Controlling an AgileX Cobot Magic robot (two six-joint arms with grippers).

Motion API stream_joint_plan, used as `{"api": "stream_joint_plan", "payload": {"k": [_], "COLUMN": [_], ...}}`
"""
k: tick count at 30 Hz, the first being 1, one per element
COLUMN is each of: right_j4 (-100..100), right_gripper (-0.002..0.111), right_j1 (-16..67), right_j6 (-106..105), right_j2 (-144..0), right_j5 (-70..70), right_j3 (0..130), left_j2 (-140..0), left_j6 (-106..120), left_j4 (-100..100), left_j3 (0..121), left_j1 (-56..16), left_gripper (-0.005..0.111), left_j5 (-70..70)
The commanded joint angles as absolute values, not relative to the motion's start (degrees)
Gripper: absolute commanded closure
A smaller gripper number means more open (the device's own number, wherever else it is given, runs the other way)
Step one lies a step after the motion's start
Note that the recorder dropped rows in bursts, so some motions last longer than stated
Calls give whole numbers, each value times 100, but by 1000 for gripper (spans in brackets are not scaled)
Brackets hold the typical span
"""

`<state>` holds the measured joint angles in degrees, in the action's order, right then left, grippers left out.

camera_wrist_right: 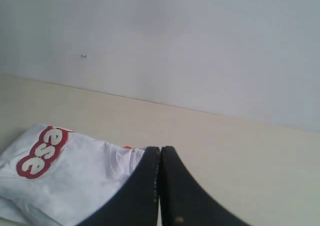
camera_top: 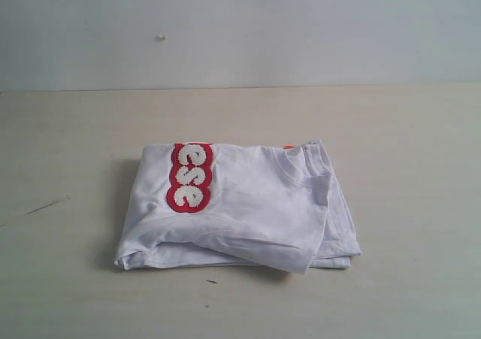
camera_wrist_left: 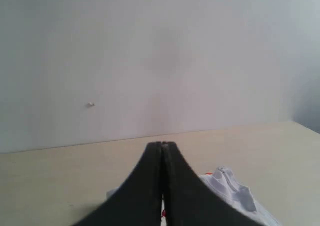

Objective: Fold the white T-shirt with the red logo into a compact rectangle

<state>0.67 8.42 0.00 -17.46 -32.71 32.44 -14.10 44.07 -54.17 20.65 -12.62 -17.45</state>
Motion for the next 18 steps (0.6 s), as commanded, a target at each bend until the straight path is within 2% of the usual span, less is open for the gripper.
{"api": "stream_joint_plan", "payload": {"k": [1, 9, 18], "right_j4": [47, 47, 47], "right_gripper": [108, 108, 108], "right_j1": [837, 837, 837], "right_j6": [0, 0, 0], "right_j2": [-1733, -1733, -1733], "right_j5": [-3198, -3198, -3198], "right_j3": [3215, 3215, 3215], "left_j2": [-1377, -1232, -321], "left_j6": [4379, 4250, 1118], "left_j4": [-5460, -5326, -1571], "left_j3": [2049, 2049, 1393], "left_j1": [-1255, -1255, -1255], "left_gripper": [107, 107, 107], "left_j5": [-1759, -1833, -1233]}}
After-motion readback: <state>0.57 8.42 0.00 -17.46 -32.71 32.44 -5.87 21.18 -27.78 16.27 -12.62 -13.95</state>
